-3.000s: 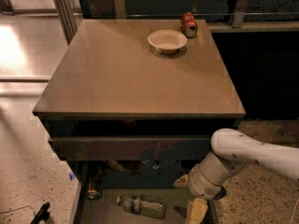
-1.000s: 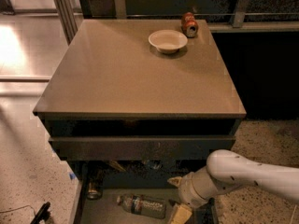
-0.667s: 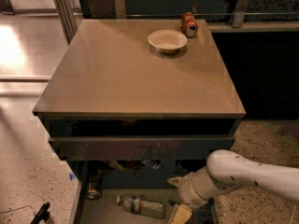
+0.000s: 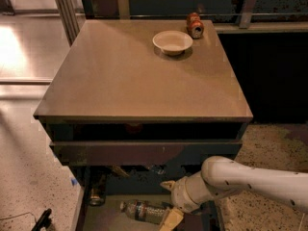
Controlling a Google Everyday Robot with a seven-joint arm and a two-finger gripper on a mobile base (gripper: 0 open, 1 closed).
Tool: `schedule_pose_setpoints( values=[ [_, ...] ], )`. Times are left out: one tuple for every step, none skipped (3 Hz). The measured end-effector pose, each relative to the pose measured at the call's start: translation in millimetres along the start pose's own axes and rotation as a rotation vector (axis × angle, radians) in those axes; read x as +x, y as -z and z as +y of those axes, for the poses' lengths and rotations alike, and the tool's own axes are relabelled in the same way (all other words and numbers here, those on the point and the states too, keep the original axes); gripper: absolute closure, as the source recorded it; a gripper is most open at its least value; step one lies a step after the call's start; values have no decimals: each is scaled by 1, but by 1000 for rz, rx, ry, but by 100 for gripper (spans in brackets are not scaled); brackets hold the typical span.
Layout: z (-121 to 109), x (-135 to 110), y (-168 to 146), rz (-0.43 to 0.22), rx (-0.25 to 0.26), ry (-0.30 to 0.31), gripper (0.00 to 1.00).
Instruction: Pick water bottle from middle drawer and place on counter
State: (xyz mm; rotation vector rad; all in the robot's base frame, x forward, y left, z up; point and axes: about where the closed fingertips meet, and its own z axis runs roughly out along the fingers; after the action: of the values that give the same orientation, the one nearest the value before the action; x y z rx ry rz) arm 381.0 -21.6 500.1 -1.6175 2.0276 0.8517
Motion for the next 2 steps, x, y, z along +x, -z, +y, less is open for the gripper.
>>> schedule_pose_setpoints(
  values=[
    [0,0,-1,-2,-2,-2,0],
    [-19,1,-43,-22,-21,-56,0]
  ],
)
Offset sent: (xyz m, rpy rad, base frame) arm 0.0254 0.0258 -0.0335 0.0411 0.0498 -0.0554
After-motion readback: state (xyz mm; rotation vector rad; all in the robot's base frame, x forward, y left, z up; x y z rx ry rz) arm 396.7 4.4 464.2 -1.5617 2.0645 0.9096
